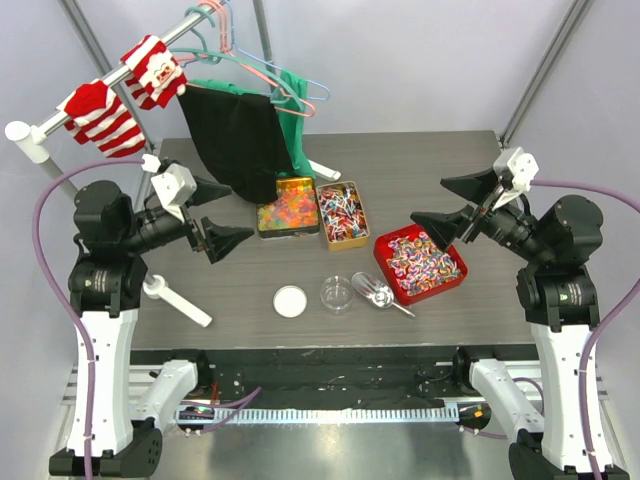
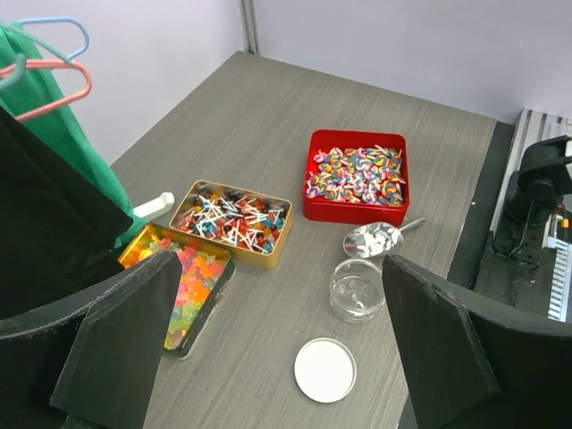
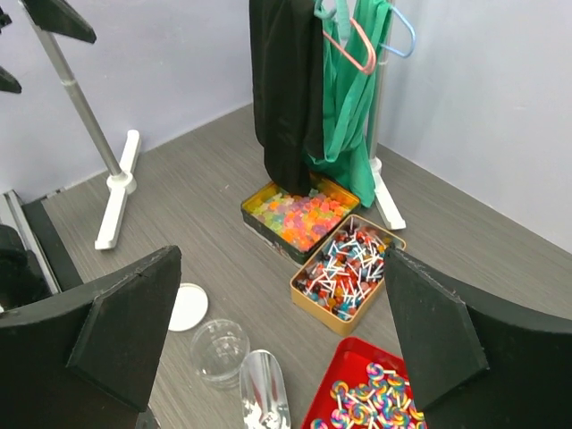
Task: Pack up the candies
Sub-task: Move the storage box to the center of the board.
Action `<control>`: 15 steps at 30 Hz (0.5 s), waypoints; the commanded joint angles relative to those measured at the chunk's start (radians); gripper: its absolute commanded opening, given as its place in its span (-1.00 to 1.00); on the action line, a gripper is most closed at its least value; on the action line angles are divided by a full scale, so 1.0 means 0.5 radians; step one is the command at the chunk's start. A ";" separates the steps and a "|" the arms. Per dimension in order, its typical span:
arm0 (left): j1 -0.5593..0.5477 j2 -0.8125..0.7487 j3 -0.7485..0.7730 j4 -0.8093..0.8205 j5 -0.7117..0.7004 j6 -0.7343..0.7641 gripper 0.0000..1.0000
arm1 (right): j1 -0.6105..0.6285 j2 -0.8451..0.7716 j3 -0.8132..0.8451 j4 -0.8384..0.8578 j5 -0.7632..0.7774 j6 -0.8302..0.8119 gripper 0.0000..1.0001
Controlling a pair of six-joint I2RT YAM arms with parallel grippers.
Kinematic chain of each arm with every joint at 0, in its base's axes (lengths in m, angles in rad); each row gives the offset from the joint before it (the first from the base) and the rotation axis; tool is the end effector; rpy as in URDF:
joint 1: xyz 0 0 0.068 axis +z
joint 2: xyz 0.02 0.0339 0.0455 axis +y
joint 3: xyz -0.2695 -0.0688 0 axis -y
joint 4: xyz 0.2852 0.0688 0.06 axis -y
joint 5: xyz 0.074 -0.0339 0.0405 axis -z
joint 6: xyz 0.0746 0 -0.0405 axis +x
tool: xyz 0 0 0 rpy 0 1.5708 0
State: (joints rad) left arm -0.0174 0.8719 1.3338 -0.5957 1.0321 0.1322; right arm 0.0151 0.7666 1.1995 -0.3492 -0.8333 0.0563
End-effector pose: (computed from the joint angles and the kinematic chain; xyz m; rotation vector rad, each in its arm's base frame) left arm 0.1853 -0.0673 0.4857 0.8669 1.4616 -0.7859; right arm 0.1825 0.0580 0.4849 -0.6443 1.4126 0.6731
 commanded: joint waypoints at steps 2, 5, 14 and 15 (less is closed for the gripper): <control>-0.066 0.054 -0.136 0.206 -0.134 -0.025 1.00 | -0.006 0.034 -0.104 0.060 -0.045 -0.256 1.00; -0.271 0.128 -0.195 0.207 -0.480 0.085 0.99 | -0.006 0.056 -0.156 0.125 0.043 -0.257 0.99; -0.950 0.514 -0.367 0.369 -1.477 0.404 0.99 | -0.006 0.096 -0.258 0.198 0.215 -0.315 0.99; -1.011 0.563 -0.370 0.375 -1.527 0.456 0.98 | -0.006 0.096 -0.258 0.204 0.219 -0.315 0.99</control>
State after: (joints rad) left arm -0.4381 1.0840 1.1568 -0.4885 0.5056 0.2569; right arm 0.0151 0.8234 1.0702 -0.3138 -0.7574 -0.0715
